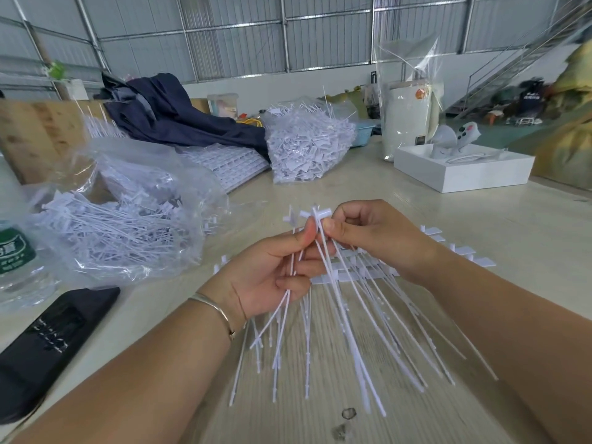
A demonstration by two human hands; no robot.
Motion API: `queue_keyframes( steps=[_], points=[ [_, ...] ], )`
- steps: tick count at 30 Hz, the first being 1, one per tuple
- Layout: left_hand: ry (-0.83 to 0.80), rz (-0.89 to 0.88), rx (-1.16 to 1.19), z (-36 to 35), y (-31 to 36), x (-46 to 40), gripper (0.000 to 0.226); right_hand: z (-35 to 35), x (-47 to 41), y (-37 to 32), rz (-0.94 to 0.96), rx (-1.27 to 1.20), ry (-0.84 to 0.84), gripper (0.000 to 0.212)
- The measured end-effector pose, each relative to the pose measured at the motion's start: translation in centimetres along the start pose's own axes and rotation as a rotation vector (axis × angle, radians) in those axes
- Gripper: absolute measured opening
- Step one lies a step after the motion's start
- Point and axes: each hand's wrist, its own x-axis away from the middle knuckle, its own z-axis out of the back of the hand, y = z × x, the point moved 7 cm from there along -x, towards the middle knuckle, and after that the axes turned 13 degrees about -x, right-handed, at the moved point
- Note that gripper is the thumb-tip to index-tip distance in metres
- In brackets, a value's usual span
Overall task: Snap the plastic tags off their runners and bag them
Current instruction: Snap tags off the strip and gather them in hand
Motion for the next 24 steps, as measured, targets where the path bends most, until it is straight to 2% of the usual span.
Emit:
queue_keyframes(
  steps=[5, 9, 13, 19, 24],
  points=[
    [0.266, -0.057, -0.022, 2.0, 0.9, 0.0, 0.012, 1.6, 0.0, -0.5, 0.087, 0.054, 0.179, 0.058],
    [0.431, -0.082, -0.116, 3.1, 1.3, 0.0, 0.006, 3.1, 0.1, -1.0, 0.151, 0.277, 0.305, 0.046],
    [0.484, -0.048, -0.189, 3.5, 1.2, 0.0, 0.007, 2.9, 0.2, -1.1, 0.170, 0.480, 0.307, 0.044],
    [0.510, -0.018, -0.315, 3.9, 1.4, 0.2, 0.041, 2.8, 0.1, -0.9, 0.113, 0.650, 0.260, 0.041],
    [0.498, 0.025, -0.320, 3.8, 1.7, 0.4, 0.033, 1.9, 0.0, -1.3, 0.176, 0.731, 0.210, 0.041]
  ],
)
